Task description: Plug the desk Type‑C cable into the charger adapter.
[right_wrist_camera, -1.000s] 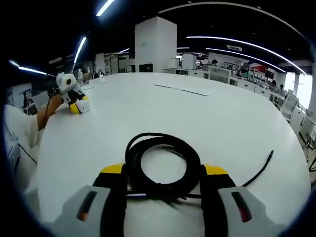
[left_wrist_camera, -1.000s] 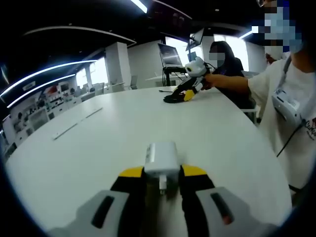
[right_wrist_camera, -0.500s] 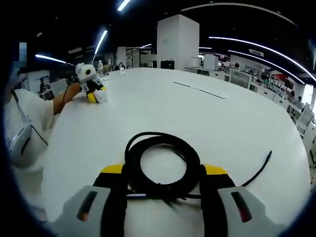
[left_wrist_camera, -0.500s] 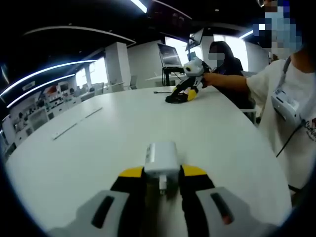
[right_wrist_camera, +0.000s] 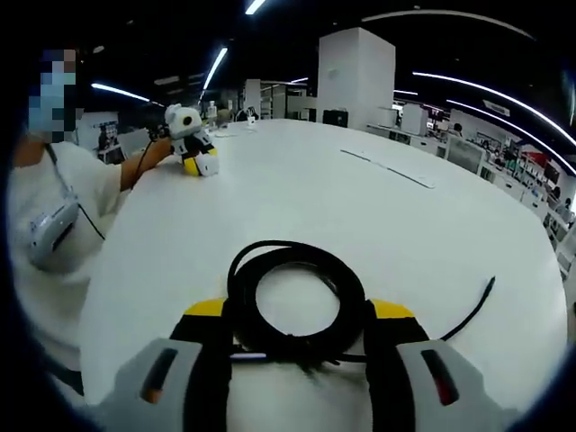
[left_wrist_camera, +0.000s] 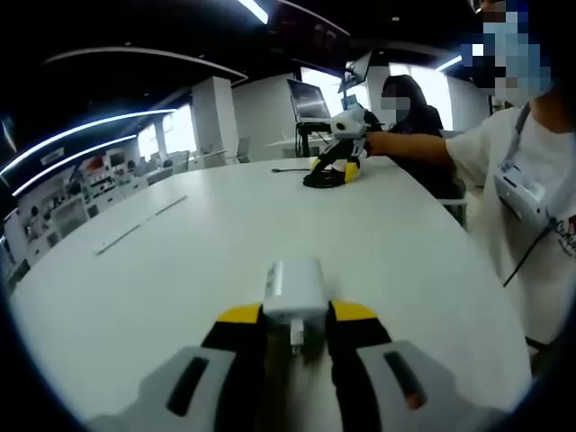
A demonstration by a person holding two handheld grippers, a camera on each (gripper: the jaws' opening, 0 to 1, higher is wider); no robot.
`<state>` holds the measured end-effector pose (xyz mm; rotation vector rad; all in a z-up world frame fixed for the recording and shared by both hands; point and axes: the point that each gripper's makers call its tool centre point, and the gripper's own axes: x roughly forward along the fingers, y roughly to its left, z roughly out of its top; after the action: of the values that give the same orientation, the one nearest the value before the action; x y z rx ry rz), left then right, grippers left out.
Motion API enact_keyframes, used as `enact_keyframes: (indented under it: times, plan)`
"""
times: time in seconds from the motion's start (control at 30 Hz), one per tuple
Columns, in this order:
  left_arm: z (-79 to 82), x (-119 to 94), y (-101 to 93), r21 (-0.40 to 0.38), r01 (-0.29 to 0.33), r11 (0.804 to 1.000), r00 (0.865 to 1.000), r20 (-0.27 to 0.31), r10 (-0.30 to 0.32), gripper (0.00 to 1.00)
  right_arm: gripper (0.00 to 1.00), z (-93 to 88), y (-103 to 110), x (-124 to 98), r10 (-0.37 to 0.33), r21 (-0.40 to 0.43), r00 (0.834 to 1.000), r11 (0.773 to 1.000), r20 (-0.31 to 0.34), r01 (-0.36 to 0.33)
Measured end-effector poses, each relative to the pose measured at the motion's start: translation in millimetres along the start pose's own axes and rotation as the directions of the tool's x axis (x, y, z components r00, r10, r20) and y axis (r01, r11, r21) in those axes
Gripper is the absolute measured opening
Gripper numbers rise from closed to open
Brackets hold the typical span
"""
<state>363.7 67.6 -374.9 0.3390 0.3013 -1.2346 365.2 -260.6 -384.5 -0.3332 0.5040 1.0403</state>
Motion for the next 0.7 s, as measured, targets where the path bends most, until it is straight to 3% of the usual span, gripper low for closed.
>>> enact_keyframes:
  times: [0.23,0.53,0.7]
  plan:
    - [0.0,0.2,-0.3,0.0,0.0,1.0,1.0,0.0,0.0,0.26,0.59,-0.9,6.4,0.7,0.043,-0.031,0.999,0.999,-0.011,-0.044]
    - [0.0,0.7,-1.9,0.0,0.0,1.0,1.0,0.001,0.0,0.26,0.61,-2.1,4.5,0.8,0.037,-0.021,0.999,0.999,-0.015,-0.037]
    - [0.2,1.0,-2.1,0.003,0.0,1.0,1.0,0.002,0.0,0.26,0.72,3.2,0.1,-3.4,0.014,0.008,1.0,1.0,0.023,-0.014]
